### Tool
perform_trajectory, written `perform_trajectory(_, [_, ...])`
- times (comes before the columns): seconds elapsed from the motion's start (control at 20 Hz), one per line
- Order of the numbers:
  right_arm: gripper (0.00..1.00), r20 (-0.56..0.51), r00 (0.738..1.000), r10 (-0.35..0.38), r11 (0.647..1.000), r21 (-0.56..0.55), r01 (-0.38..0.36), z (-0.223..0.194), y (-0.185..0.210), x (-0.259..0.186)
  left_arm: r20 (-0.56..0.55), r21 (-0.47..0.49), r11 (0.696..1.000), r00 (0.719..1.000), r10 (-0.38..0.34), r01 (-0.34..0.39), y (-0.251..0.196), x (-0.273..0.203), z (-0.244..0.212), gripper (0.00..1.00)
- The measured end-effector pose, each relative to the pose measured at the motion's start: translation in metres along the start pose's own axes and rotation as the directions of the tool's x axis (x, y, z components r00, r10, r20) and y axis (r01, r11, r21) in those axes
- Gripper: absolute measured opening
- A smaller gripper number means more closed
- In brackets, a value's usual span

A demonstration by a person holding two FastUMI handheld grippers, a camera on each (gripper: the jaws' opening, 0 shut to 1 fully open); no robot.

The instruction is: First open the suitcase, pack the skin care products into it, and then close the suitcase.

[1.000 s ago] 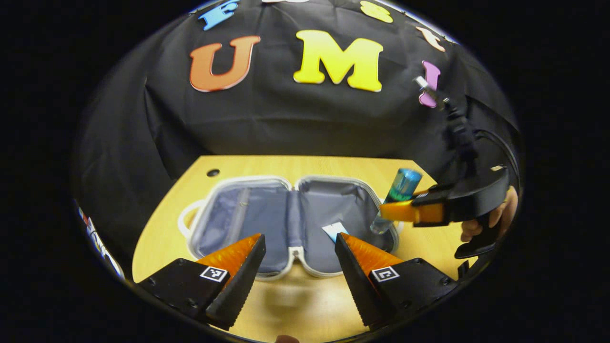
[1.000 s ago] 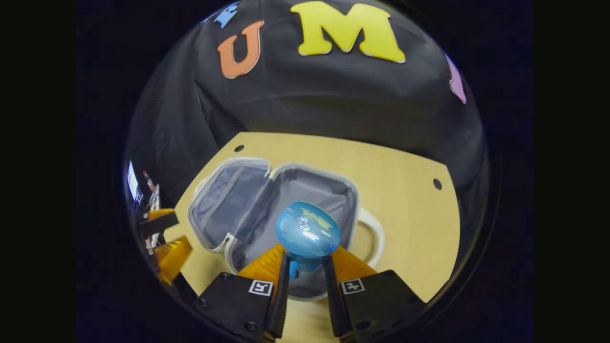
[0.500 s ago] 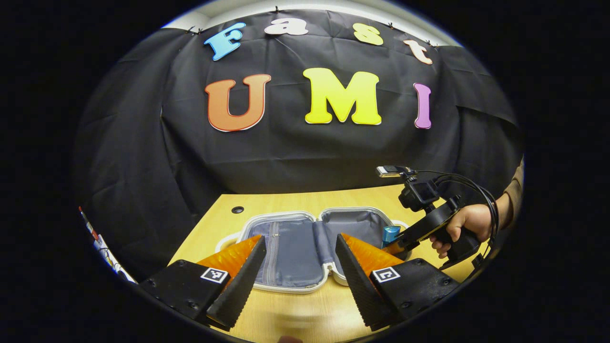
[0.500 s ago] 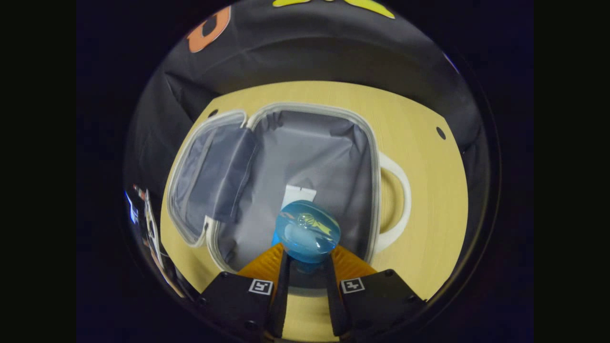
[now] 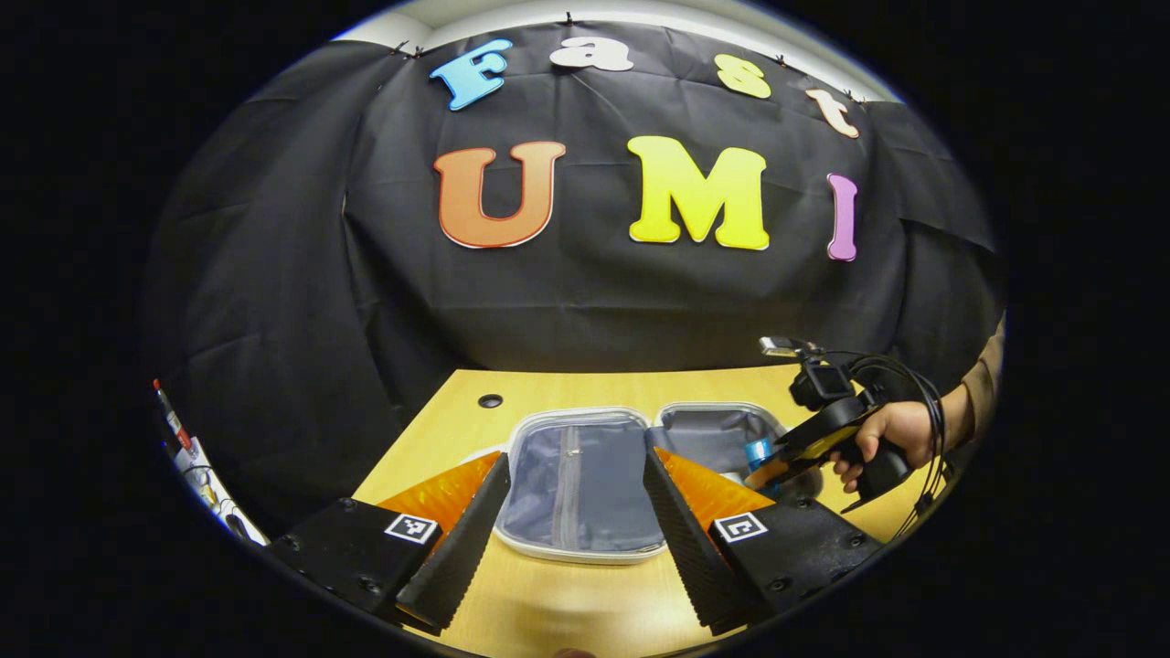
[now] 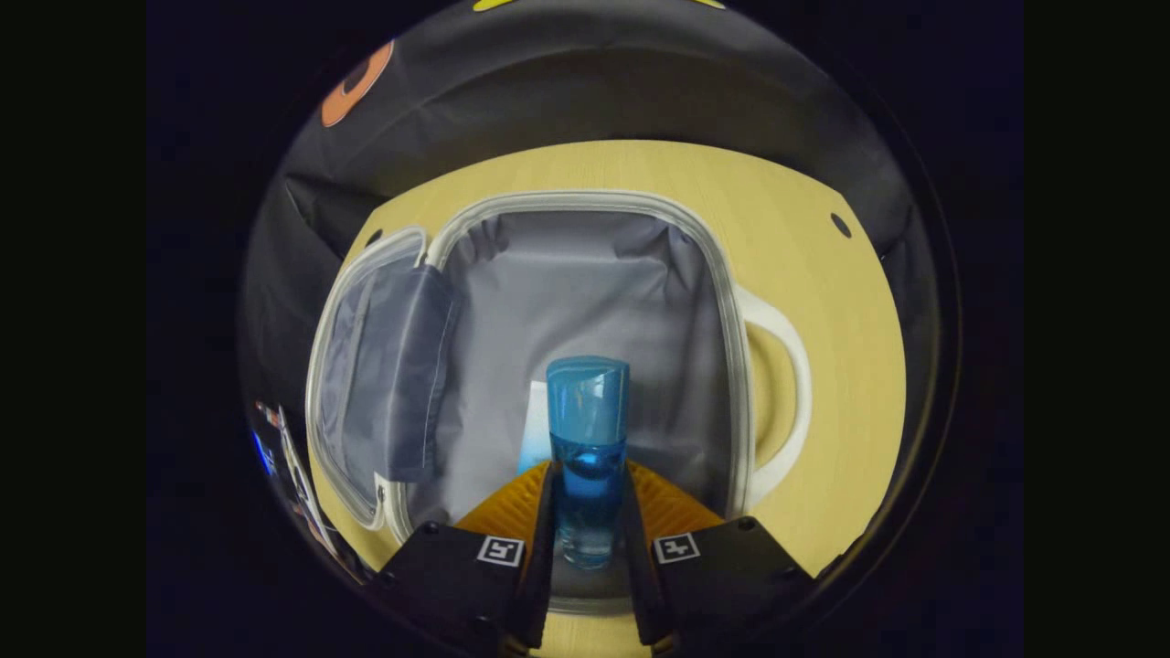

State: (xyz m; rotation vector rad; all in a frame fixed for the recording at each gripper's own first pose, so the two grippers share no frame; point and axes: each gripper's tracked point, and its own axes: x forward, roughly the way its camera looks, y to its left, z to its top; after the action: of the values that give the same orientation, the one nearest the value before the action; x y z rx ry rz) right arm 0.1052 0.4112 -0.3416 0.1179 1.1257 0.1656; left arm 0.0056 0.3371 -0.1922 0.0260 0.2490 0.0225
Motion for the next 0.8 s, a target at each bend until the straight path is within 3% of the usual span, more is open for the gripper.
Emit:
perform_trajectory(0.35, [0.35,-0.046,0.999,-0.017,0.998,0.059,0.02,-0.003,-0.005,0.016,-0.109,-0.078,0.991,0.989,0.098,-0.107,0.077,0.016,-0.039,0.94])
perform_trajectory(0.6, [0.38,-0.056,0.998,0.031,0.997,0.075,-0.027,-0.005,0.0,0.014,-0.156,-0.194,0.968,0.979,0.132,-0.161,0.119,0.033,-0.065,0.94])
perform_trajectory(0.65, [0.34,-0.049,0.998,0.045,0.996,0.079,-0.041,-0.003,0.002,0.01,-0.167,-0.219,0.961,0.977,0.136,-0.171,0.125,0.036,-0.071,0.94])
perform_trajectory(0.8, [0.69,-0.006,0.991,0.136,0.99,0.039,-0.136,0.001,0.02,-0.01,-0.218,-0.351,0.917,0.969,0.118,-0.191,0.142,0.057,-0.086,0.94])
